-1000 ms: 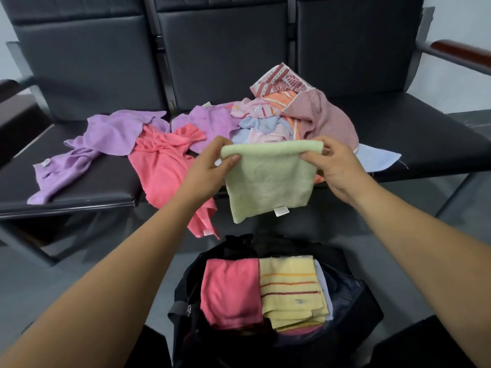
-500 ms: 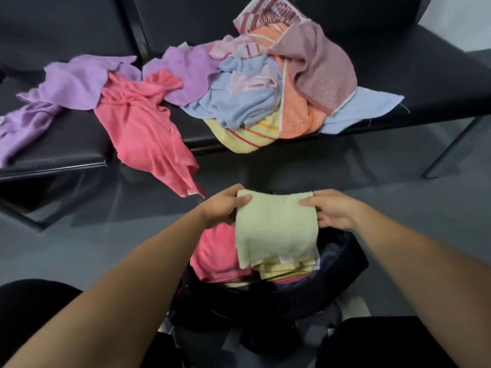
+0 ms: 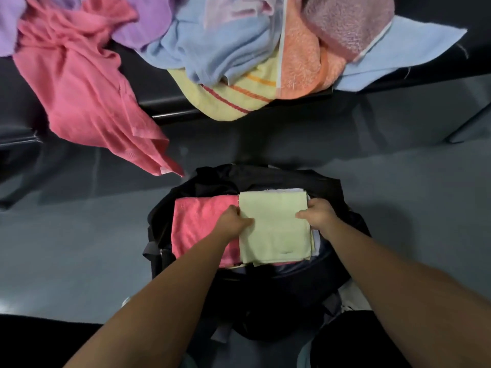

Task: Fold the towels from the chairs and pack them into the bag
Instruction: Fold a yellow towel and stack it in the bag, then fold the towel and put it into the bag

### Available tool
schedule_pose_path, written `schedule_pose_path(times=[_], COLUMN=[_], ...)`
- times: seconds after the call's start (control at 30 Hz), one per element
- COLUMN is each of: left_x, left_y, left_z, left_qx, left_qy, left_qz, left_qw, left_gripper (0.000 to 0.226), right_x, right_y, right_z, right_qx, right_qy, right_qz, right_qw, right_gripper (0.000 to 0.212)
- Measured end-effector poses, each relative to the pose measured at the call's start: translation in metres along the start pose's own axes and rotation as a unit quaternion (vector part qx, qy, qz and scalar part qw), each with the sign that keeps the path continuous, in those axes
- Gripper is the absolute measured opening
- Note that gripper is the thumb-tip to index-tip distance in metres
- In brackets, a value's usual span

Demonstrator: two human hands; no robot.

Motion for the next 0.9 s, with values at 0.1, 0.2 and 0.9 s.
schedule_pose_path(times=[0.1, 0.2, 0.9], left_x=[0.002, -0.003, -0.164], left_y=[-0.001, 0.003, 0.265], left_z=[0.003, -0.001, -0.220], left_qx=[-0.027, 0.053, 0.033], left_qy=[0.013, 0.001, 0.164], left_qz=[0.022, 0.040, 0.349], left_qw=[0.999, 0.998, 0.922], left_gripper=[0.034, 0.028, 0.006], right_x=[0.004, -0.005, -0.186], right_y=[-0.009, -0.018, -0.307], right_z=[-0.006, -0.008, -0.118], right_qx=[0.026, -0.023, -0.020], right_qy=[0.054, 0.055, 0.119], right_qz=[-0.046, -0.065, -0.350], right_qw=[0.997, 0.996, 0.929], right_gripper=[0.030, 0.014, 0.027])
Point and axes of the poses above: each hand's wrist, its own x-axis towards the middle knuckle, its own z-axis out of the palm, y = z × x, the point moved 4 cm from there along x, towards the middle knuckle, and after that the axes turned 3 degrees about -x, right-handed, at the moved point
